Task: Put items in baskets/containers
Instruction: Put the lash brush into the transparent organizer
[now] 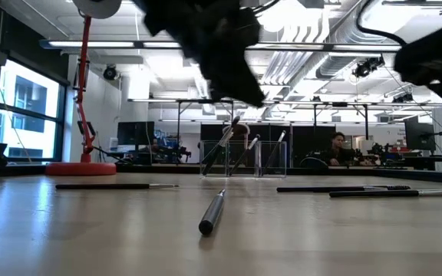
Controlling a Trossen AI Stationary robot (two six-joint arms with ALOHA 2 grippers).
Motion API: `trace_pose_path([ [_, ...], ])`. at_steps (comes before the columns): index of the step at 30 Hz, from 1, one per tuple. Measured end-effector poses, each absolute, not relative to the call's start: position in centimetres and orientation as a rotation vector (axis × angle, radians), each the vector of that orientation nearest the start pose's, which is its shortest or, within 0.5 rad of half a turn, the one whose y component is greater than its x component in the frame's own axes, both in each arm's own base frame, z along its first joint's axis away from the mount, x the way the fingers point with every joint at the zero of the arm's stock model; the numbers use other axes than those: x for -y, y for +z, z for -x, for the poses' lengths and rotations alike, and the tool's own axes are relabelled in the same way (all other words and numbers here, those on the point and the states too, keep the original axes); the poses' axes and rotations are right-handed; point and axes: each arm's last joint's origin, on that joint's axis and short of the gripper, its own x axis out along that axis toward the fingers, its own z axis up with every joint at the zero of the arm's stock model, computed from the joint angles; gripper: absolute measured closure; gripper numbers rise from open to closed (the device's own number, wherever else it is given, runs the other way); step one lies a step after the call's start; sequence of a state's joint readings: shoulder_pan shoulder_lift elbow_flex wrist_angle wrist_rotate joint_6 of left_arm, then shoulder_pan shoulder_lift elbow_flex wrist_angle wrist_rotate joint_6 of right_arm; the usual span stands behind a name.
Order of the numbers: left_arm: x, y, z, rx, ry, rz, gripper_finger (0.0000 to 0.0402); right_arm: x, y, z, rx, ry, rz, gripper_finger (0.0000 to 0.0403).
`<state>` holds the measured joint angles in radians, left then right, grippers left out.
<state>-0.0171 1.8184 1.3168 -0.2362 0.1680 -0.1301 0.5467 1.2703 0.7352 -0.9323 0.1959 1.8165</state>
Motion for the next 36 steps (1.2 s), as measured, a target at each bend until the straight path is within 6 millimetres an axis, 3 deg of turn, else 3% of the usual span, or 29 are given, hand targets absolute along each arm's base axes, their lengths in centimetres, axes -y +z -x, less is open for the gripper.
trace_pose_path([
  [7, 2.7, 23.1, -45.2, -0.71, -0.191, 0.133, 0.0302, -8.7, 18.1, -14.0, -1.01, -0.783, -1.069, 0.0403],
  [13, 3.2, 22.5, -47.7, -0.713, -0.257, 0.118, 0.0302, -7.7, 18.0, -12.7, -0.98, -0.752, -1.079, 0.0403],
  [21, 3.3, 21.0, -49.3, -0.734, -0.281, 0.131, 0.027, -7.5, 18.0, -12.5, -0.96, -0.72, -1.028, 0.0403],
  [29, 2.7, 19.3, -50.4, -0.74, -0.062, 0.047, 0.0209, -7.5, 18.0, -12.5, -0.962, -0.708, -1.006, 0.0403],
  [36, 2.1, 17.7, -50.6, -0.777, -0.094, 0.071, 0.0204, -7.5, 18.0, -12.6, -0.947, -0.707, -0.988, 0.0403],
])
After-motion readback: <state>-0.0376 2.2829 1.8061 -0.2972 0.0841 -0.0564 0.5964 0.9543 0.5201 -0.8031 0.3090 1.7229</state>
